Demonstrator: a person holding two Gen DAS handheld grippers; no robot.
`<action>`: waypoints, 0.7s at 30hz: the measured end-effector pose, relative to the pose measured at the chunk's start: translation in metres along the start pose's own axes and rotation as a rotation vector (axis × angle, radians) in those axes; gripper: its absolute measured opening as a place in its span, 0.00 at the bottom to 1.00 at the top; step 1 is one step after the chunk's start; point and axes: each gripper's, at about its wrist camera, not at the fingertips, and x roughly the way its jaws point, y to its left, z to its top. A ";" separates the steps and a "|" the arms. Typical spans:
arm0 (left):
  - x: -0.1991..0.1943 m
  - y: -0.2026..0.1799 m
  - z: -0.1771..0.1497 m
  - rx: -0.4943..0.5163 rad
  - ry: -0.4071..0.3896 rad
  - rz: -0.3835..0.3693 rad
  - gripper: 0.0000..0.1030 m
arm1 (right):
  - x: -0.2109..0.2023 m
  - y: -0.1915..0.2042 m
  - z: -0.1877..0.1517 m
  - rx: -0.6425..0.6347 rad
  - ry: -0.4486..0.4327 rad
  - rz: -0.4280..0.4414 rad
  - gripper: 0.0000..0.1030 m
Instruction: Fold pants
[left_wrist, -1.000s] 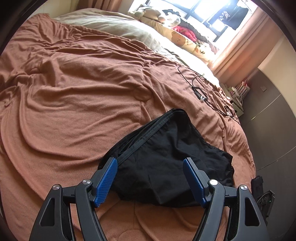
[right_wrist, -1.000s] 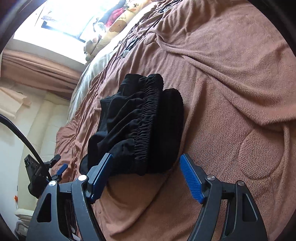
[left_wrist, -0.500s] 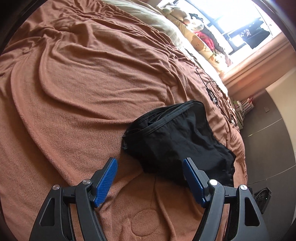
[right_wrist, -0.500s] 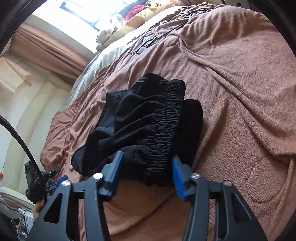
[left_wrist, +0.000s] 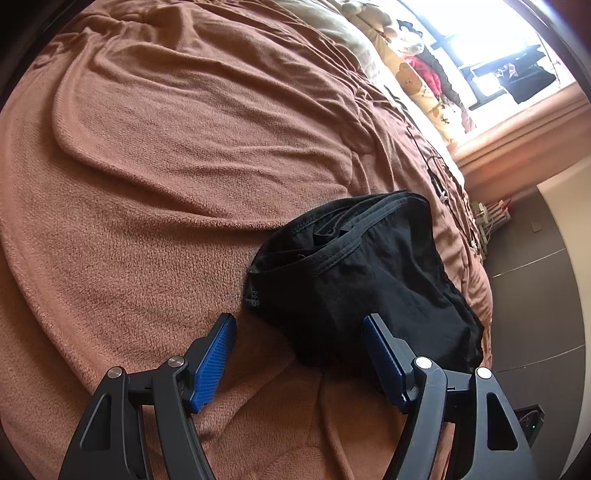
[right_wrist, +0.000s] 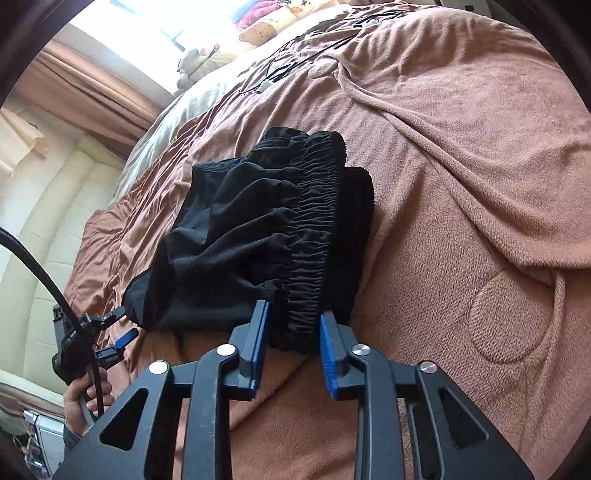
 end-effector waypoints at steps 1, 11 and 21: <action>0.002 0.002 0.001 -0.003 -0.001 0.009 0.71 | 0.000 0.000 0.000 -0.002 0.006 0.012 0.50; 0.019 -0.006 0.016 0.022 -0.034 0.033 0.70 | 0.024 -0.029 0.010 0.129 0.050 0.111 0.66; 0.018 -0.023 0.010 0.075 -0.009 0.010 0.11 | 0.021 -0.016 0.012 0.086 0.056 0.045 0.24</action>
